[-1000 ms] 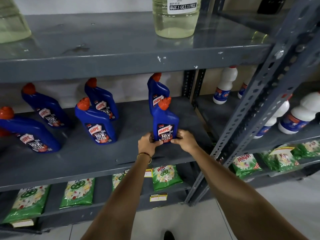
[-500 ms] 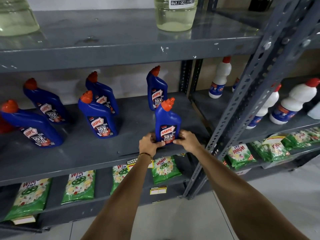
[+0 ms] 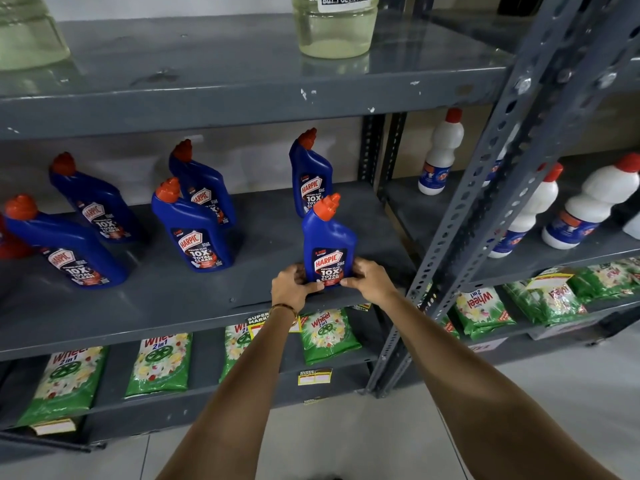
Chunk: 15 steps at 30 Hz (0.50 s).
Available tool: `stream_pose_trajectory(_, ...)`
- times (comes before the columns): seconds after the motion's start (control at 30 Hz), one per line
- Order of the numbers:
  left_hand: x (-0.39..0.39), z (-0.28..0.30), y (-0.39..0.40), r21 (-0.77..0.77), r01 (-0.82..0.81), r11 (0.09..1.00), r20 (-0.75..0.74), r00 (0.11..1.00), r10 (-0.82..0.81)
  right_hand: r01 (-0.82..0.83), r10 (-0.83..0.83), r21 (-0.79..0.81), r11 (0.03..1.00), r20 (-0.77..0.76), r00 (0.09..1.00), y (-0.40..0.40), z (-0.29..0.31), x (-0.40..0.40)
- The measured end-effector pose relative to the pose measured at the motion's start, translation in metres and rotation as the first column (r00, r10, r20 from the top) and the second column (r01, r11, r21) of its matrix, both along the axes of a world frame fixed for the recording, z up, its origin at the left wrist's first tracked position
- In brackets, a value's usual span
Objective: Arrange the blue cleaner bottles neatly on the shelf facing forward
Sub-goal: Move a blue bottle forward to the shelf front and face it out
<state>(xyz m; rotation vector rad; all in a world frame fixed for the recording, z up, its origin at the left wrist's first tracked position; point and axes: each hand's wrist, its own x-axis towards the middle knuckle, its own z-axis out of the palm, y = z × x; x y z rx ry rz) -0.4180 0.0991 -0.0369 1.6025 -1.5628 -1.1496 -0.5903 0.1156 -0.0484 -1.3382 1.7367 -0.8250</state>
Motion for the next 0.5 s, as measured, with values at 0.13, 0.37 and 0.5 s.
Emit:
stream_pose_trajectory(0.13,0.001,0.003,0.000,0.025,0.005,1.000,-0.017,1.000,-0.005,-0.003,0.003,0.006,1.000,0.007,1.000,0.001,0.004,0.001)
stream_pose_trajectory(0.37,0.010,0.008,0.004,0.026,0.058,0.998,-0.056,0.997,-0.056,0.064,-0.063,0.027,0.998,-0.028,0.998,0.008,0.010,0.010)
stream_pose_trajectory(0.5,0.039,0.007,0.002,0.043,0.057,0.997,-0.077,0.996,-0.054,0.214,-0.214,-0.006,0.977,-0.097,0.972,0.018,0.010,0.027)
